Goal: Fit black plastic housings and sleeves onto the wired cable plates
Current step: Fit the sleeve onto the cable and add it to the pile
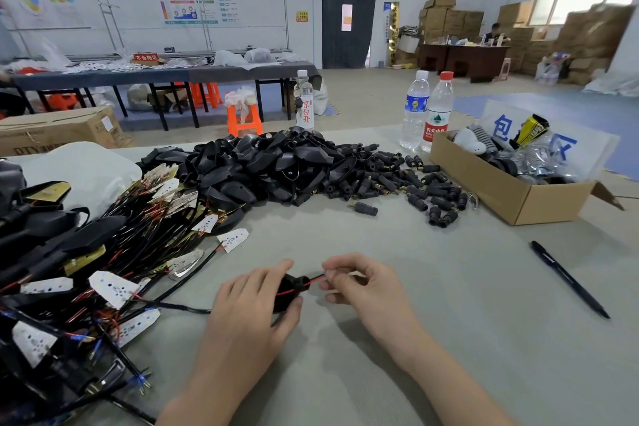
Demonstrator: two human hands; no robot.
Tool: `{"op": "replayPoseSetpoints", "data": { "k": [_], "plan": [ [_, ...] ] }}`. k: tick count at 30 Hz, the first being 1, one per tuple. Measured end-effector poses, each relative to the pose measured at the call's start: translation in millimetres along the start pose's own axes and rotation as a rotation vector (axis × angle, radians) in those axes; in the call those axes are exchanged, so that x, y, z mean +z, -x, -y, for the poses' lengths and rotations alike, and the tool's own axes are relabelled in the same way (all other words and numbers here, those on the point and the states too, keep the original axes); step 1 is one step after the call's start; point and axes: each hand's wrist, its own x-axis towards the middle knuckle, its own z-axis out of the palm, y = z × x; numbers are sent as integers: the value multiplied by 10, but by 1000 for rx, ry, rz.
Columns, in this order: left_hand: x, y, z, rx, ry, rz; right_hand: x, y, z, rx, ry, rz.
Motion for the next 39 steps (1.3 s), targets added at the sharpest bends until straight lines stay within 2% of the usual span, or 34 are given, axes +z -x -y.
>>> {"op": "replayPoseSetpoints", "data": {
  "k": [8, 14, 20, 25, 27, 31, 34, 36, 39],
  "plan": [
    [-61, -4, -39, -24, -47, 51, -329, -137, 70, 21, -111, -252],
    [8, -13, 3, 35, -150, -31, -588, -216, 59, 33, -114, -458],
    [32, -13, 40, 38, -225, -11, -820, -274, 84, 26, -155, -634],
    [55, -20, 32, 106, -191, -23, -902, -289, 87, 22, -162, -688],
    [54, -36, 28, 152, -134, -36, -906, -282, 74, 23, -95, -705],
    [46, -47, -18, 236, 26, -159, -880, -245, 47, -15, 311, -727],
    [20, -42, 4, 111, 103, -237, -797, -190, 56, -94, 547, -669],
    [-7, -38, 55, -110, 213, -219, -691, -153, 68, -190, 652, -584],
    [-37, -22, 153, -406, 405, -133, -413, -67, 12, -386, 797, -331]
  ]
}}
